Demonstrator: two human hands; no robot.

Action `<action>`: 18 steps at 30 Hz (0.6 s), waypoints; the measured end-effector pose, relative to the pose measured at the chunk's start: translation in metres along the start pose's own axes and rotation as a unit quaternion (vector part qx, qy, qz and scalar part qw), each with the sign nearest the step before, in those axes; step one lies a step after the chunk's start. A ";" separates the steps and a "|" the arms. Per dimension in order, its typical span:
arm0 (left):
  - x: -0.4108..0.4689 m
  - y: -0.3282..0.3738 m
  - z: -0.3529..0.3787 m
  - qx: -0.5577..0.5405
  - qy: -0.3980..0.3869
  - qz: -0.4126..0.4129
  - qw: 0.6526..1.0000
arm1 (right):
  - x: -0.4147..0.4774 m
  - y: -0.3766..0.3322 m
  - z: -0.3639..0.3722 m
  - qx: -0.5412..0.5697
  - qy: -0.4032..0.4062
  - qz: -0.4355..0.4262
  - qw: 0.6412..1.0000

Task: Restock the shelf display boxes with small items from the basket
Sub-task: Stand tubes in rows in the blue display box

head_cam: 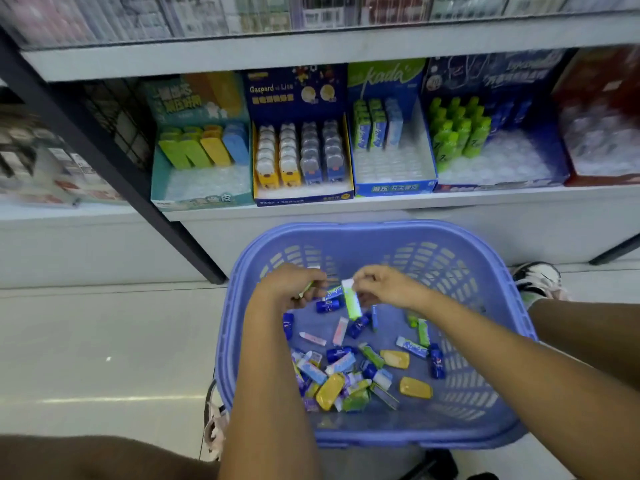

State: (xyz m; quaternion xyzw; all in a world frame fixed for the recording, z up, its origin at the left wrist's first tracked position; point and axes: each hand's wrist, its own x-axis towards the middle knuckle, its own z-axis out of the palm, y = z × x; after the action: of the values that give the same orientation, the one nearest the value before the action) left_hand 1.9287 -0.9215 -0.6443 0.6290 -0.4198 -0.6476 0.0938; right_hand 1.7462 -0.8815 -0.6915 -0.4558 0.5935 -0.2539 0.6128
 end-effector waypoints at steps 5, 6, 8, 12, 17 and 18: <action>-0.012 0.025 0.001 -0.221 -0.102 0.042 0.969 | -0.016 -0.078 -0.006 -0.070 0.132 -0.227 0.962; -0.013 0.030 0.000 -0.261 -0.116 0.063 0.956 | -0.021 -0.089 -0.007 -0.126 0.138 -0.275 0.943; -0.017 0.038 -0.003 -0.309 -0.126 0.112 0.936 | -0.030 -0.106 -0.009 -0.242 0.141 -0.340 0.898; -0.025 0.047 -0.009 -0.256 -0.069 0.203 0.942 | -0.032 -0.121 -0.008 -0.132 0.141 -0.328 0.925; -0.031 0.059 -0.005 -0.047 0.007 0.332 0.942 | -0.020 -0.127 -0.028 0.007 0.125 -0.256 0.959; -0.030 0.062 -0.002 -0.035 0.026 0.341 0.939 | -0.019 -0.129 -0.034 0.017 0.116 -0.255 0.960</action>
State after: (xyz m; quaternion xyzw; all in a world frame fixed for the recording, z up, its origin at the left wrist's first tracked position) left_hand 1.9113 -0.9419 -0.5807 0.4610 -0.5836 -0.5748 0.3415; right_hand 1.7403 -0.9327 -0.5673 -0.5491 0.5204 -0.4624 0.4625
